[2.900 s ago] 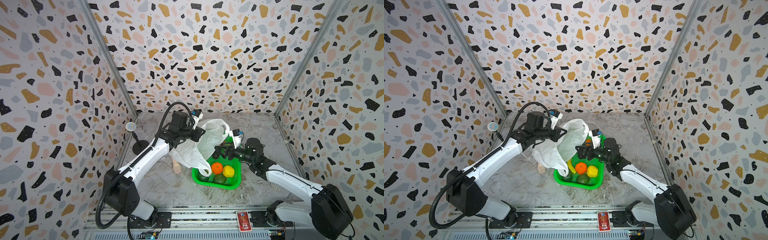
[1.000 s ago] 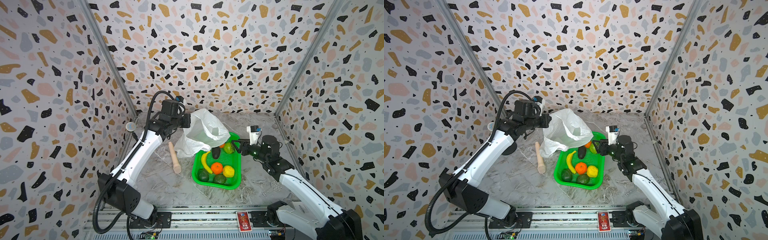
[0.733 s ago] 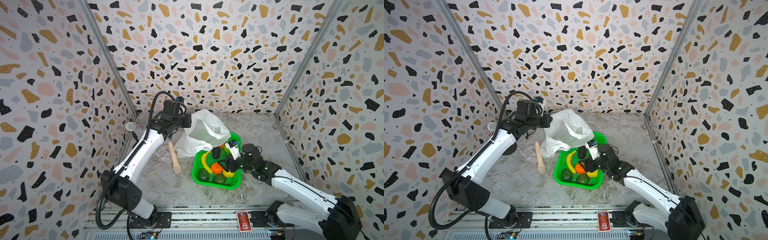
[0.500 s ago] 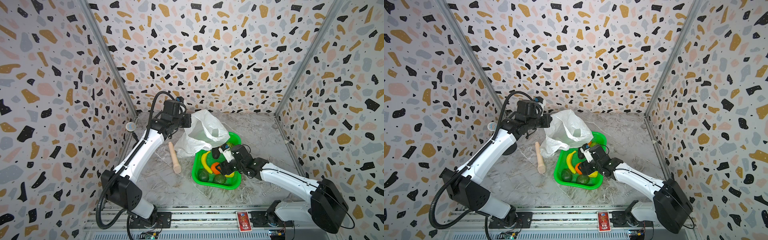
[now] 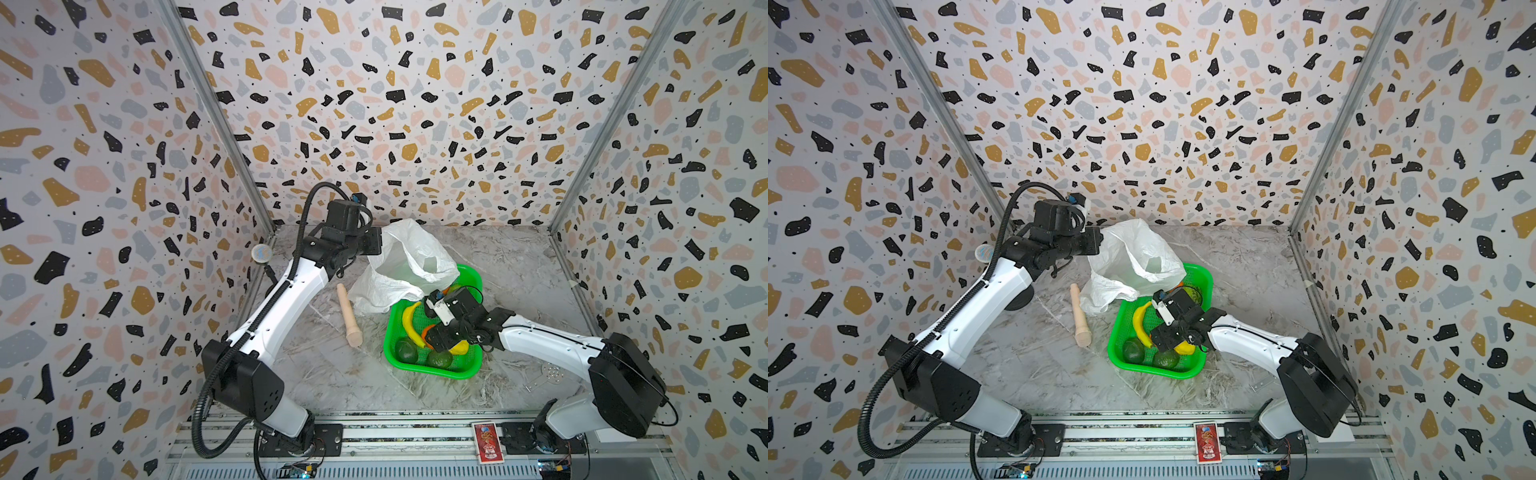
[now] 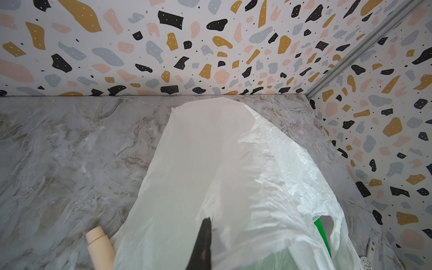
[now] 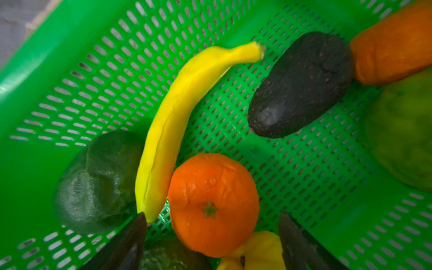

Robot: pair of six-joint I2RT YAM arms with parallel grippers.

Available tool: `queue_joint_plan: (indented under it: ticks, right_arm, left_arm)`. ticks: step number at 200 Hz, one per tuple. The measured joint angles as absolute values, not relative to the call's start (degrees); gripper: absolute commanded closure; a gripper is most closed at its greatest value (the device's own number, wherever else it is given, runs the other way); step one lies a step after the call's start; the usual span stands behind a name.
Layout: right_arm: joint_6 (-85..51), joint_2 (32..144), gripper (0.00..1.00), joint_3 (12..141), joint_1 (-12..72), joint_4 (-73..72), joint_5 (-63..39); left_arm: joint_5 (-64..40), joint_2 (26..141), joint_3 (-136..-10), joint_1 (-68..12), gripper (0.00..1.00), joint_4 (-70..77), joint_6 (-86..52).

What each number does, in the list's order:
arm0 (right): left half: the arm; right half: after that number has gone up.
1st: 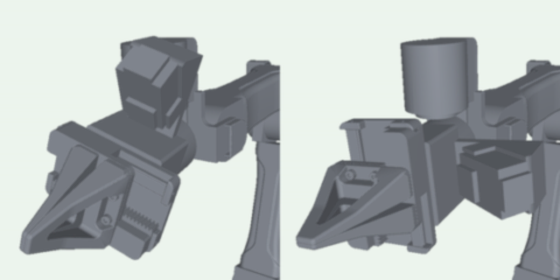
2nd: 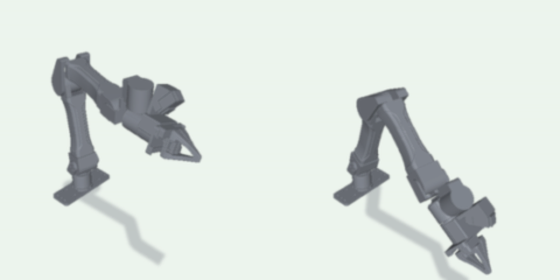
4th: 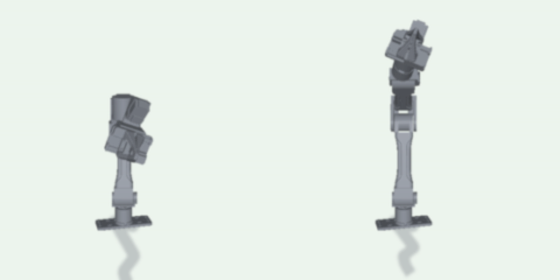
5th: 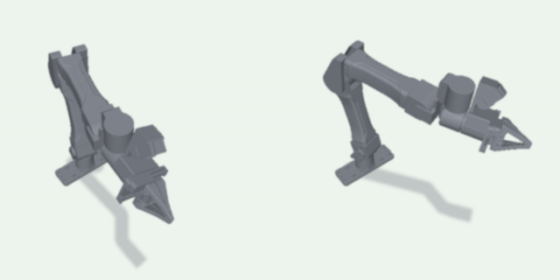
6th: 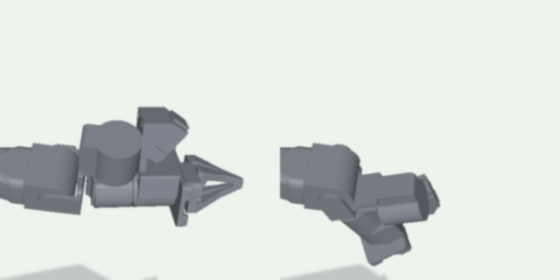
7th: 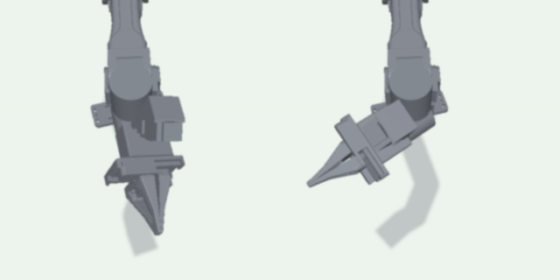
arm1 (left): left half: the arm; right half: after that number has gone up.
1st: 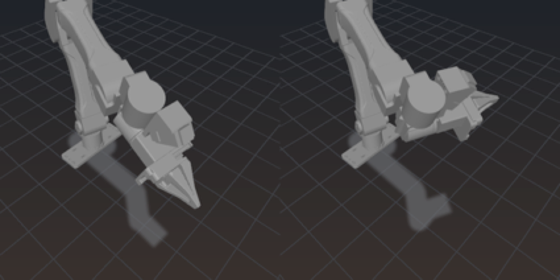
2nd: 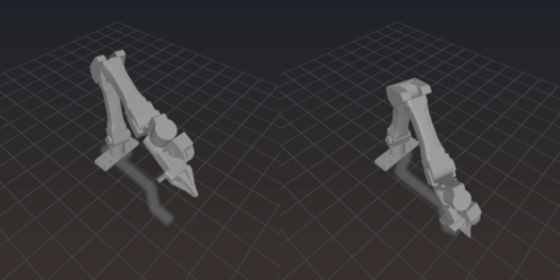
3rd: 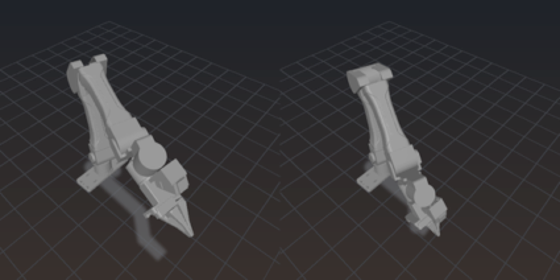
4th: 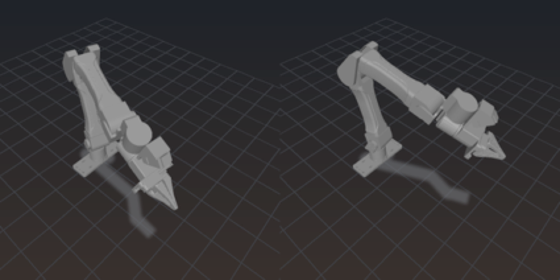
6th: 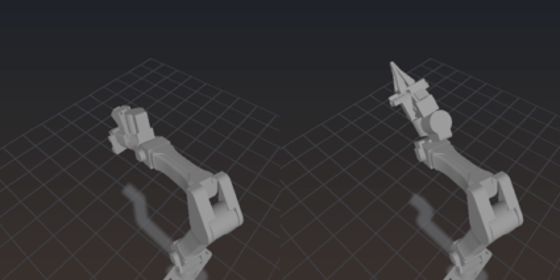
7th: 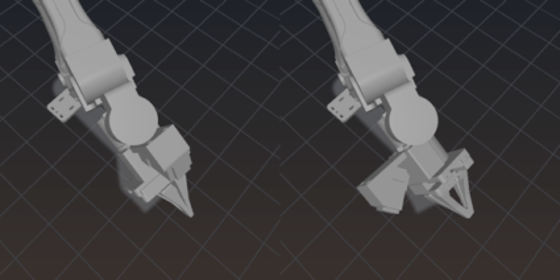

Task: Place the fruits into the plastic bag
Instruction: Pick up the fruit from the bin.

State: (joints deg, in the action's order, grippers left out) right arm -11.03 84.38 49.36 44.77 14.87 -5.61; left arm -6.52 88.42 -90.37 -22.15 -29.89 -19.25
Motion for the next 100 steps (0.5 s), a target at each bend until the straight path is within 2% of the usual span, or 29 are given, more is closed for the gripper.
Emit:
queue_joint_plan:
  ticks: [52,100]
  right_arm:
    - [-11.0,88.1,0.19,51.3,46.1,15.6,-3.1]
    - [-11.0,91.4,0.2,52.9,46.4,16.4,1.2]
  left_arm:
    - [-6.3,88.4,-90.3,-22.1,1.0,-29.9,-19.1]
    - [-6.0,88.4,-90.3,-22.1,1.0,-29.9,-19.1]
